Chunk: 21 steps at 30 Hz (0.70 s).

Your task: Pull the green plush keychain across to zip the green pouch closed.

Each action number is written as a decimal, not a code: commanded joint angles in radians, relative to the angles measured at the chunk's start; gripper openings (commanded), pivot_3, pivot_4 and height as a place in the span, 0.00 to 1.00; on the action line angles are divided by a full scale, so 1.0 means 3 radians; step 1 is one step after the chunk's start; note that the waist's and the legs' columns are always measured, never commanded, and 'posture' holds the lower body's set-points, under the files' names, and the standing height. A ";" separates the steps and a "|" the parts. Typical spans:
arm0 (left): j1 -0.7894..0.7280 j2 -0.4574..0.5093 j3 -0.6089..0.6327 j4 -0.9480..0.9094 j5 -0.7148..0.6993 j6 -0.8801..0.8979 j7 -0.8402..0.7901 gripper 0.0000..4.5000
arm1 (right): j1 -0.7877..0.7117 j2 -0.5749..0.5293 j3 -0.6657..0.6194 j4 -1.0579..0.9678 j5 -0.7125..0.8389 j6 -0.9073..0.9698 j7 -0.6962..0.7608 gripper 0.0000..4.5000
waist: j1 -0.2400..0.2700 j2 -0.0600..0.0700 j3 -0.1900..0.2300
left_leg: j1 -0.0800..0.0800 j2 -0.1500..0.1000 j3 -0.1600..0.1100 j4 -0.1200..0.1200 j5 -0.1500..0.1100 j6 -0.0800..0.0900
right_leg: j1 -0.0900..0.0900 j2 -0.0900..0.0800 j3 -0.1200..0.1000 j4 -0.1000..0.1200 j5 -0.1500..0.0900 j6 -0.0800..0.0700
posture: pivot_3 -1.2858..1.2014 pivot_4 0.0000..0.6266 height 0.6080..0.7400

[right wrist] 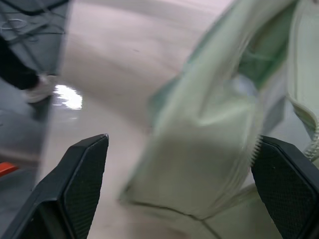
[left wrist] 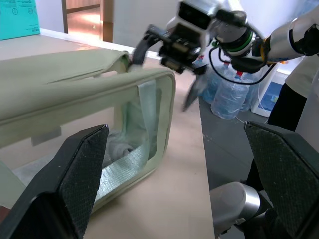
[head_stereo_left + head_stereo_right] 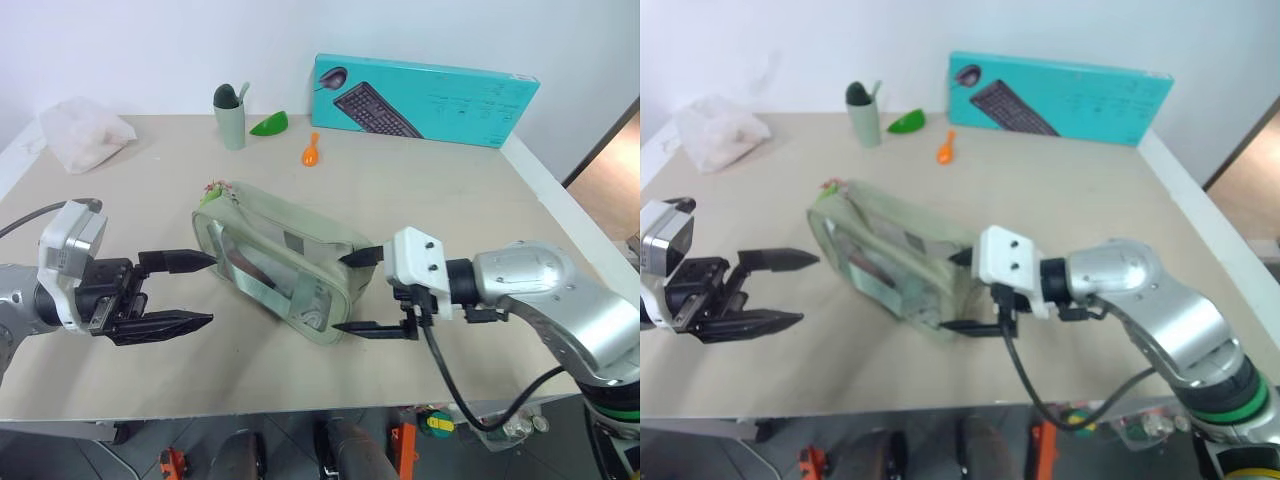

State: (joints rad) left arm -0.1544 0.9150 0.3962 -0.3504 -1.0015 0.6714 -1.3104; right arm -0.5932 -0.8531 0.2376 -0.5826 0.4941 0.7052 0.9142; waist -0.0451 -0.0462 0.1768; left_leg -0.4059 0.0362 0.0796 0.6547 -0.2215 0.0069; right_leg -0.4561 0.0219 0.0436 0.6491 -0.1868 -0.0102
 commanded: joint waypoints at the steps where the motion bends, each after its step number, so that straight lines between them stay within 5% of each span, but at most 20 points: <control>1: -0.0039 -0.0054 0.0084 -0.0074 -0.0072 -0.0067 0.0071 1.00 | -0.0097 0.0120 0.0011 0.0063 -0.0162 -0.0012 -0.0123 0.72 | 0.0001 0.0000 0.0000 | -0.0001 0.0000 0.0000 0.0000 0.0000 0.0000 | 0.0000 0.0000 0.0000 0.0000 0.0000 0.0000 | 0.52 0.24 1.00; 10: -0.0221 -0.0204 0.0216 0.0036 -0.0341 -0.0021 0.0335 1.00 | 0.0071 0.0164 -0.0022 0.0109 -0.0283 -0.0246 0.0068 0.02 | 0.0002 0.0000 0.0000 | -0.0002 -0.0001 -0.0002 0.0000 0.0000 0.0000 | 0.0001 0.0001 0.0000 0.0000 0.0001 0.0001 | 0.52 0.24 1.00; 21: -0.0585 -0.0275 0.0371 0.0365 -0.0751 0.0094 0.0608 1.00 | -0.0201 -0.0029 -0.0368 0.1218 -0.0536 -0.1963 0.1065 0.00 | 0.0000 0.0000 0.0000 | -0.0002 -0.0005 -0.0002 0.0002 0.0001 0.0002 | 0.0003 0.0015 0.0007 0.0000 0.0002 0.0004 | 0.52 0.24 1.00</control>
State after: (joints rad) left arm -0.3054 0.8345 0.4700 -0.2444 -1.1839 0.6918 -1.1415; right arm -0.6039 -0.8573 0.1728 -0.2711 0.3475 0.2036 1.1937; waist -0.0451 -0.0463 0.1768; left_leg -0.4063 0.0350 0.0797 0.6552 -0.2214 0.0075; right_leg -0.4554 0.0264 0.0460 0.6491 -0.1859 -0.0088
